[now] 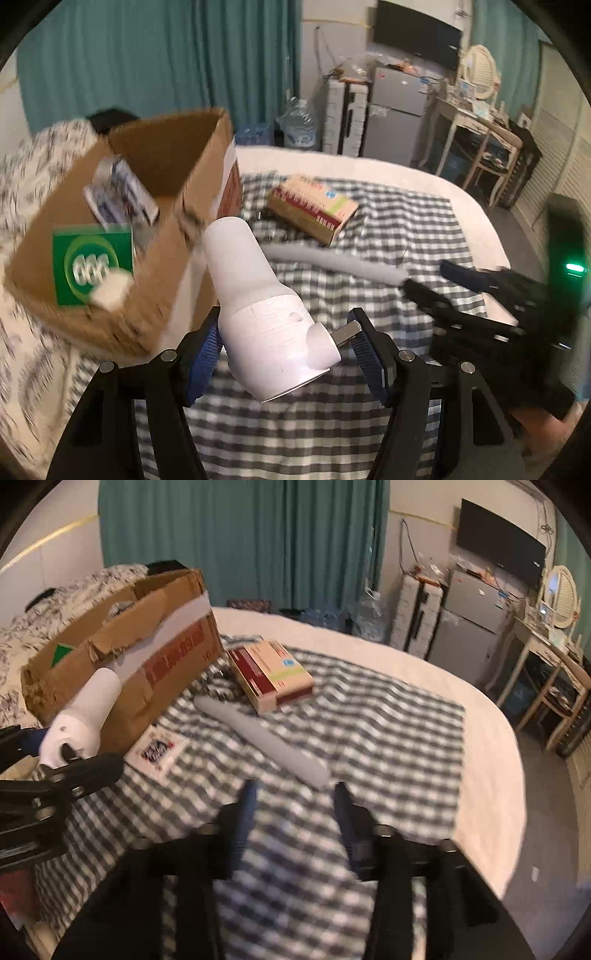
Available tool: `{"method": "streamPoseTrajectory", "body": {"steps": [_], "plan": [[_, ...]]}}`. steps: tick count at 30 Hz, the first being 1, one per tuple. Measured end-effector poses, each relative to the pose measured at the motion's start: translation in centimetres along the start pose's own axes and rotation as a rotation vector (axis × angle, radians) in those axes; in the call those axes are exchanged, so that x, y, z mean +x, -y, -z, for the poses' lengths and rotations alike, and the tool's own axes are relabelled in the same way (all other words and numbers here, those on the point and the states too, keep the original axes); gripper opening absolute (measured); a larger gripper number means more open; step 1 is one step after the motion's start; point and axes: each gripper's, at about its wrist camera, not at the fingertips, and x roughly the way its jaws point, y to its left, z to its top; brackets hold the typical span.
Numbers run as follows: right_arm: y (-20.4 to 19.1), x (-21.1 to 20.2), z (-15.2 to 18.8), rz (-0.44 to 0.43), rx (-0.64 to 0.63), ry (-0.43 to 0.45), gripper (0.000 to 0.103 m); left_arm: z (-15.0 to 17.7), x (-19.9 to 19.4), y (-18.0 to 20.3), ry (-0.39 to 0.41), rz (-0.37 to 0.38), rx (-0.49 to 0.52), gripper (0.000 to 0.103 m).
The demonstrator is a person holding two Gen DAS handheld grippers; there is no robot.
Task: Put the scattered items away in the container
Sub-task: 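Hold the white bottle in left tool while right tool grasps the grey foam tube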
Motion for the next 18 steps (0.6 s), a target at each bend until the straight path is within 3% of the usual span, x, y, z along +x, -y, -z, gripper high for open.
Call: {"method": "streamPoseTrajectory", "body": {"steps": [6, 13, 18], "plan": [[0.4, 4.3, -1.7, -0.071, 0.105, 0.011, 0.048, -1.9, -0.2, 0.9, 0.028, 0.006, 0.127, 0.069], [-0.7, 9.2, -2.2, -0.116, 0.019, -0.035, 0.048, -2.8, 1.5, -0.2, 0.022, 0.015, 0.089, 0.069], [-1.7, 11.3, -1.7, -0.061, -0.045, -0.093, 0.049, -3.4, 2.2, -0.7, 0.016, 0.006, 0.061, 0.069]]}}
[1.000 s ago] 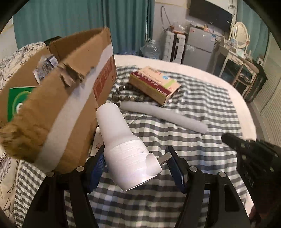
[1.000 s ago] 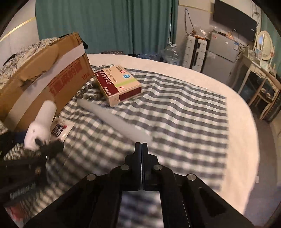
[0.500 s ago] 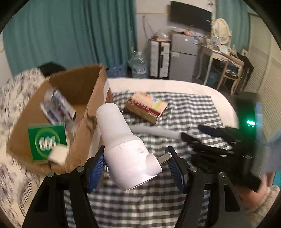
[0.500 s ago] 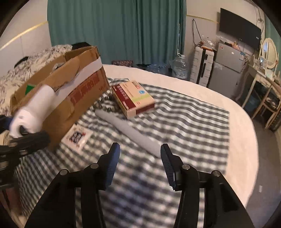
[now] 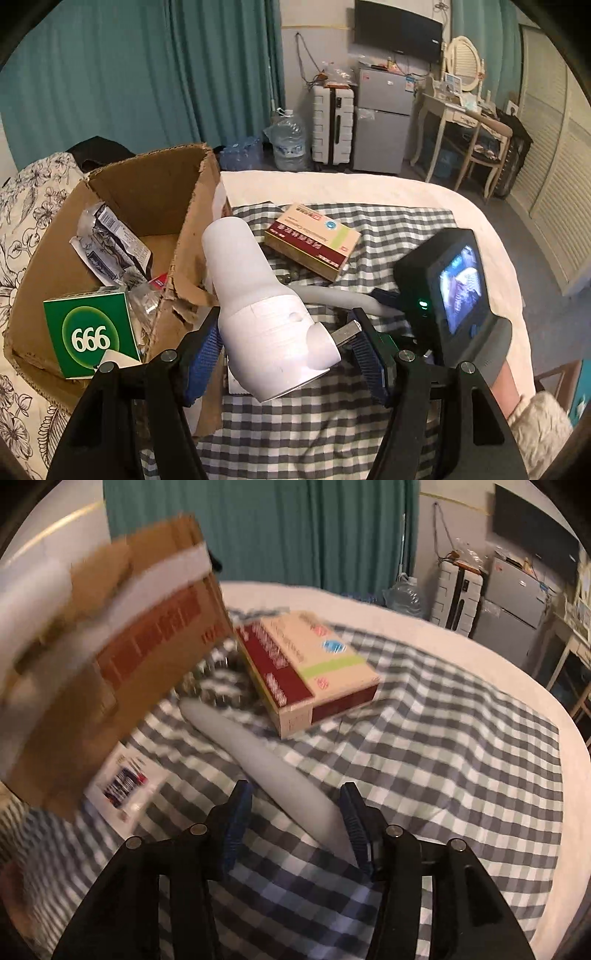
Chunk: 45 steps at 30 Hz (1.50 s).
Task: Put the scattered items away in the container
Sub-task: 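Hold the white bottle in left tool while right tool grasps the grey foam tube, then carry the white bottle and foam tube into the cardboard box and release both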
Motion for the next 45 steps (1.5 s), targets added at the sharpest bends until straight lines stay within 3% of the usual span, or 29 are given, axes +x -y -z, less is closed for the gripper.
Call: {"method": "streamPoseTrajectory", "body": {"steps": [2, 5, 18, 24, 28, 32, 36, 40, 43, 44, 45], "plan": [[0.5, -0.3, 0.2, 0.005, 0.027, 0.012, 0.038, 0.0, 0.2, -0.3, -0.012, -0.012, -0.015, 0.069], [1.2, -1.4, 0.6, -0.006, 0.067, 0.031, 0.013, 0.0, -0.1, -0.6, -0.012, -0.013, -0.019, 0.069], [1.7, -17.0, 0.7, 0.208, 0.095, 0.236, 0.012, -1.7, -6.8, -2.7, 0.090, 0.073, -0.107, 0.069], [-1.2, -23.2, -1.3, 0.224, 0.051, 0.364, 0.012, -3.9, -9.3, -6.6, 0.123, 0.102, -0.155, 0.069], [-4.7, -25.6, -3.5, 0.186, -0.003, 0.427, 0.012, -4.2, -9.6, -9.8, 0.148, 0.053, -0.147, 0.069], [-8.5, -25.5, -6.4, 0.113, -0.052, 0.447, 0.012, -4.3, -8.2, -14.0, 0.123, 0.062, -0.239, 0.069], [-12.2, -23.6, -8.7, 0.078, -0.109, 0.429, 0.012, -4.1, -6.5, -17.0, 0.121, 0.041, -0.242, 0.069], [-14.7, -20.4, -11.4, 0.046, -0.127, 0.397, 0.012, -3.5, -4.3, -19.1, 0.119, 0.076, -0.263, 0.069], [-16.2, -17.7, -13.1, 0.023, -0.124, 0.372, 0.012, -3.3, -2.2, -19.9, 0.062, 0.124, -0.264, 0.069], [-16.4, -17.0, -13.5, 0.021, -0.122, 0.363, 0.013, -3.1, -1.9, -19.8, 0.057, 0.126, -0.259, 0.070], [-17.0, -16.3, -14.0, 0.028, -0.117, 0.365, 0.023, -3.0, -1.5, -20.0, 0.050, 0.108, -0.250, 0.072]]}}
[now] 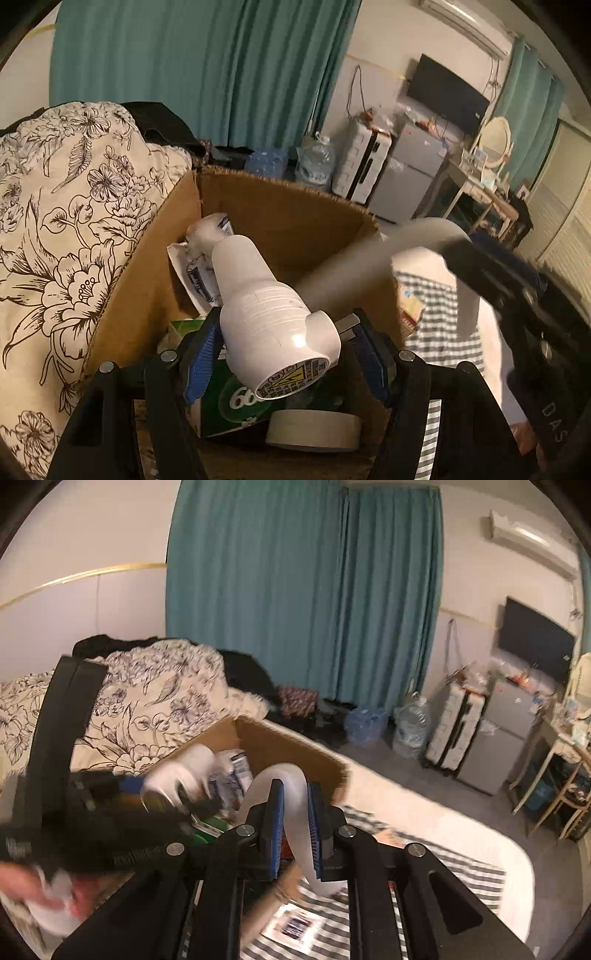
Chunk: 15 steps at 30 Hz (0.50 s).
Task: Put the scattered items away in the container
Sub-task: 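Carry the white bottle and foam tube into the cardboard box and release both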
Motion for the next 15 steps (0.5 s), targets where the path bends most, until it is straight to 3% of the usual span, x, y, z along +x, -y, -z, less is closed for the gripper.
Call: {"method": "streamPoseTrajectory", "body": {"steps": [3, 5, 6, 15], "plan": [[-0.6, 1.1, -0.4, 0.015, 0.030, 0.006, 0.027, 0.2, 0.1, -0.3, 0.004, -0.012, -0.003, 0.094], [-0.4, 1.1, -0.6, 0.044, 0.067, 0.013, 0.049, 0.3, -0.1, -0.4, -0.001, -0.003, -0.011, 0.095], [-0.1, 0.8, -0.7, 0.070, 0.087, 0.021, 0.066, 0.2, -0.3, -0.4, -0.003, 0.004, -0.016, 0.097], [2.0, -3.8, 0.4, 0.169, 0.090, -0.001, 0.072, 0.7, -2.8, 0.6, 0.047, -0.002, -0.012, 0.103]]}}
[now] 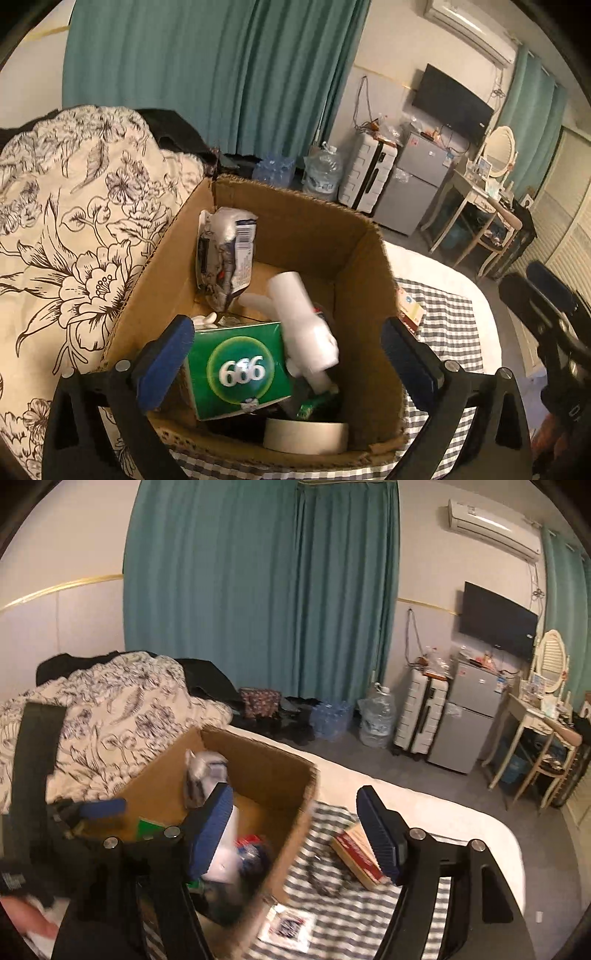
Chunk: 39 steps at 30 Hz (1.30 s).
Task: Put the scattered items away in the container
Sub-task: 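Carry the white bottle and foam tube into the cardboard box and release both, then move both tools back out of the box toward the sachet and medicine box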
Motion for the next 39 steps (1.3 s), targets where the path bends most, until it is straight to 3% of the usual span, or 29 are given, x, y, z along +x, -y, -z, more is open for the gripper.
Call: {"method": "streamPoseTrajectory", "body": {"steps": [5, 11, 15, 22, 26, 28, 31, 33, 36, 39], "plan": [[2.9, -2.2, 2.3, 0.020, 0.016, -0.030, 0.074, 1.1, -0.9, 2.1, 0.020, 0.018, 0.070, 0.103], [6.1, -3.8, 5.9, 0.042, 0.027, -0.063, 0.076, 2.6, -0.7, 4.6, -0.011, 0.031, 0.111, 0.103], [9.3, -4.0, 8.2, 0.077, 0.099, -0.074, 0.087, 3.3, -1.0, 6.7, 0.004, 0.046, 0.148, 0.103], [14.6, -3.7, 9.2, 0.110, 0.210, -0.058, 0.089, 5.5, -2.5, 12.4, 0.037, 0.147, 0.218, 0.103], [16.5, -3.7, 9.8, 0.107, 0.261, -0.047, 0.089, 8.0, -1.0, 15.3, -0.010, 0.161, 0.242, 0.103], [17.0, -3.5, 10.1, 0.107, 0.272, -0.049, 0.089, 9.8, 0.8, 16.8, -0.058, 0.101, 0.266, 0.103], [17.6, -3.0, 10.6, 0.100, 0.296, -0.060, 0.089, 12.1, 2.8, 18.1, -0.052, 0.007, 0.308, 0.103], [18.0, -2.8, 10.9, 0.099, 0.313, -0.064, 0.089, 13.8, 4.6, 19.1, -0.037, -0.128, 0.381, 0.103], [18.4, -2.8, 11.1, 0.087, 0.337, -0.061, 0.089, 16.0, 7.3, 20.6, 0.004, -0.254, 0.508, 0.103], [18.6, -2.8, 11.2, 0.089, 0.340, -0.059, 0.089, 17.2, 9.6, 20.7, -0.019, -0.313, 0.585, 0.103]]}}
